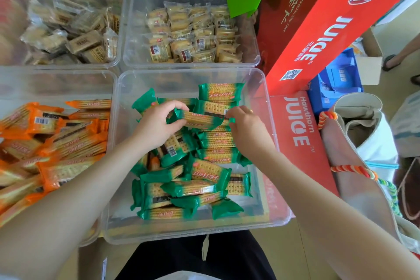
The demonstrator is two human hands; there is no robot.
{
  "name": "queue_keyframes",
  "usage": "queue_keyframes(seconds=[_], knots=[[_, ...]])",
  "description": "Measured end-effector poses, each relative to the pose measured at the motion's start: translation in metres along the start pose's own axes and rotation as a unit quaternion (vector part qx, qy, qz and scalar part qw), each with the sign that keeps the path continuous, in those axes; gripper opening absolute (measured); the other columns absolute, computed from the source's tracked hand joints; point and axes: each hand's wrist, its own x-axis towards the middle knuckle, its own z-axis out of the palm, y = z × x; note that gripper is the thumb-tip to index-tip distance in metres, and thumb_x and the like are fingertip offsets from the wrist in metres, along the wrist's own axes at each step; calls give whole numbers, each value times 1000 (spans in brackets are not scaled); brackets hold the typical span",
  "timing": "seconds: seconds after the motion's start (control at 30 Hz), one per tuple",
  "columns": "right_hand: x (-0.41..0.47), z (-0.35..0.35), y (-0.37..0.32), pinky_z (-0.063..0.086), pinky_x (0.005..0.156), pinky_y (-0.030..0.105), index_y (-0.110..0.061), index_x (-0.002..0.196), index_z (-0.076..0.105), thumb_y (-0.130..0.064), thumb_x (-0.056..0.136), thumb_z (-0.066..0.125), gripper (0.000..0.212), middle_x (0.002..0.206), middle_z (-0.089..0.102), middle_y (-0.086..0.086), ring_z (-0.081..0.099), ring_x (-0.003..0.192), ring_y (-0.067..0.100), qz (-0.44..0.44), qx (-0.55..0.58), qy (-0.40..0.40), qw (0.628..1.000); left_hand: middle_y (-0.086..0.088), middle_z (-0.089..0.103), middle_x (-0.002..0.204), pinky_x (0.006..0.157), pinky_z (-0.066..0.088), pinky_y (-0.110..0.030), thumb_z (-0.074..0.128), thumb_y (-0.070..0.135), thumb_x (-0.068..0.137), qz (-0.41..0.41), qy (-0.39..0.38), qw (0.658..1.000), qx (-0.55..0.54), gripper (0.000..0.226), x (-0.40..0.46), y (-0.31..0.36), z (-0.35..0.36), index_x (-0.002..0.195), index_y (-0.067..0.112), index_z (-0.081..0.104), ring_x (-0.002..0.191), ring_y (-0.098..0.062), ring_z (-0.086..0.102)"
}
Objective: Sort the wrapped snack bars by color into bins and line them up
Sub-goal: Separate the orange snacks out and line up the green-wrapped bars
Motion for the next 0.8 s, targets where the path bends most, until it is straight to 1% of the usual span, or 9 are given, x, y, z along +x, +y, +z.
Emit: queue_keyframes(seconds=[0.03,0.1,0.2,0.33,0.4,0.5,0.6,0.7,0.8], knots=[[12,-1,1,48,81,40,-7,118,56,8,87,45,37,121,54,13,56,103,34,-19,-20,-7,1000,13,51,103,65,30,-9,63,15,86,14,-4,1000,15,23,0,0,-1,108,20,60,93,-6,46],[34,0,4,49,85,42,-9,123,54,13,82,46,47,127,52,11,53,110,33,-52,-65,-51,995,13,52,102,67,30,0,66,13,84,43,-13,998,39,23,0,-1,-2,106,17,62,93,-5,45],[51,0,5,50,84,40,-13,125,50,4,83,54,46,126,53,7,55,110,31,-72,-143,-114,981,8,57,107,76,29,-7,67,11,82,76,-15,995,57,24,2,-6,1,105,13,64,97,-5,47],[57,-5,5,47,81,38,-19,128,47,-5,82,59,50,123,53,3,54,111,28,-119,-227,-110,960,4,55,117,88,34,-19,65,14,84,93,1,994,65,25,8,-3,6,109,13,62,104,-7,48],[63,-7,8,52,81,40,-22,128,53,0,83,52,50,123,55,3,57,107,30,-107,-199,-112,968,1,54,118,89,36,-21,64,14,85,104,13,993,58,25,12,-1,7,109,11,62,106,-10,49],[68,-15,8,51,88,40,-21,121,62,7,80,45,53,120,63,6,59,106,29,-92,-152,-112,978,0,53,117,89,39,-23,62,14,86,107,37,993,32,24,20,6,5,110,11,61,105,-10,49],[70,-26,6,46,94,33,-14,119,64,11,82,42,50,119,65,6,58,108,26,-86,-119,-101,984,10,53,109,79,39,-15,62,17,87,98,19,995,14,24,27,13,-2,111,18,60,99,-7,51],[75,-32,5,42,89,26,-9,112,68,4,88,47,35,114,67,9,60,104,25,-63,-69,-81,992,17,52,104,71,34,0,64,19,86,73,4,997,-1,22,27,10,-11,106,25,60,89,1,49],[81,-31,4,42,81,25,-7,100,72,-3,86,55,22,104,70,8,62,95,24,-18,-41,-50,998,15,52,105,74,41,-8,66,14,83,95,-25,995,15,24,24,0,-10,104,25,61,90,0,52]])
